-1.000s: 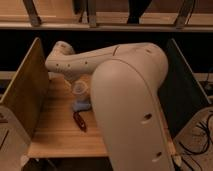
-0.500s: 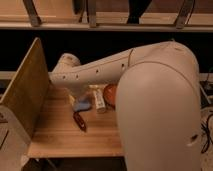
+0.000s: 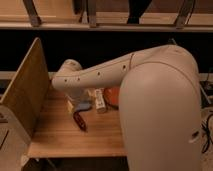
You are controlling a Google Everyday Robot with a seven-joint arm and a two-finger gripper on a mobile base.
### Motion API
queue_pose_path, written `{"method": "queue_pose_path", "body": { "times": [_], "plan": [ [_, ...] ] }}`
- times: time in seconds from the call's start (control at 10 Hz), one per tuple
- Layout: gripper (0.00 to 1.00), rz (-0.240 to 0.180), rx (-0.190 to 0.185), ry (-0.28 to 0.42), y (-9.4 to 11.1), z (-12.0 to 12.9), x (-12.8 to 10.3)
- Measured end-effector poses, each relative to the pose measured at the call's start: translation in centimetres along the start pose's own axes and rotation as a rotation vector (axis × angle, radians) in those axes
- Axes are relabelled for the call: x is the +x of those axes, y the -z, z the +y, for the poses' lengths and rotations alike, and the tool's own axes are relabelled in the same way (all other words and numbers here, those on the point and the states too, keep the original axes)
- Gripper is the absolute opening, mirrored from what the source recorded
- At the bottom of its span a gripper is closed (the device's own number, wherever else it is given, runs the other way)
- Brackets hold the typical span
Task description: Drag the pepper across the table
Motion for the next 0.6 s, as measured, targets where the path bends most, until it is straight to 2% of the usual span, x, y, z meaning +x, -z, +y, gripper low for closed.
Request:
{"method": "queue_pose_path", "body": {
  "times": [0.1,0.2,0.4,0.6],
  "plan": [
    [0.80,0.018,-0.012,-0.004,-0.8,0.4,0.2],
    [0.80,0.066,-0.034,-0.019,-2.8,1.1,1.2],
    [0.80,0.139,-0.079,-0.067,-5.4,1.6,3.2],
    [0.80,0.170,-0.140,-0.118,-7.1,1.7,4.0]
  ]
}}
